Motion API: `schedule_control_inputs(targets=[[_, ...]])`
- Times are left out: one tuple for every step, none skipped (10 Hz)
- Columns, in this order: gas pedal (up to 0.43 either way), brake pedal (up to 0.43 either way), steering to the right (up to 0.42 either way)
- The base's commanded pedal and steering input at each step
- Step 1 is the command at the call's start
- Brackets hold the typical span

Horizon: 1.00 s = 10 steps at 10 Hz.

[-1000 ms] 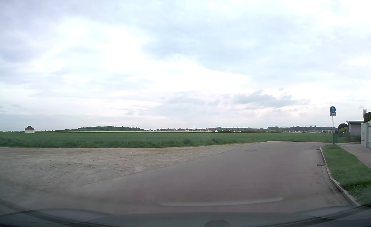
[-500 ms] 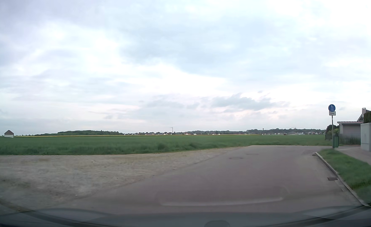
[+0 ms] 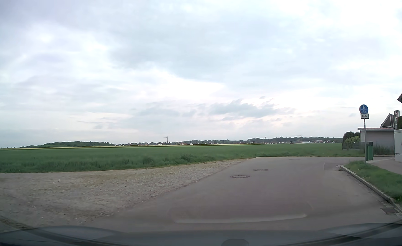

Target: Follow the waypoints while adhering to traffic rules and regulations

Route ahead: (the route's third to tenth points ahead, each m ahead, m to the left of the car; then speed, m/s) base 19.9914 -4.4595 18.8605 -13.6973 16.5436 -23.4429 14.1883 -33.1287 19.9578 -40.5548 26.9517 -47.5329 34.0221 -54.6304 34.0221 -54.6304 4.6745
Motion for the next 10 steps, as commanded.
schedule_control_inputs(targets=[[0.000,0.000,0.125],[0.008,0.000,0.125],[0.079,0.000,0.125],[0.079,0.000,0.126],[0.079,0.000,0.126],[0.079,0.000,0.127],[0.067,0.000,0.127],[0.067,0.000,0.127],[0.059,0.000,0.127],[0.059,0.000,0.128]])
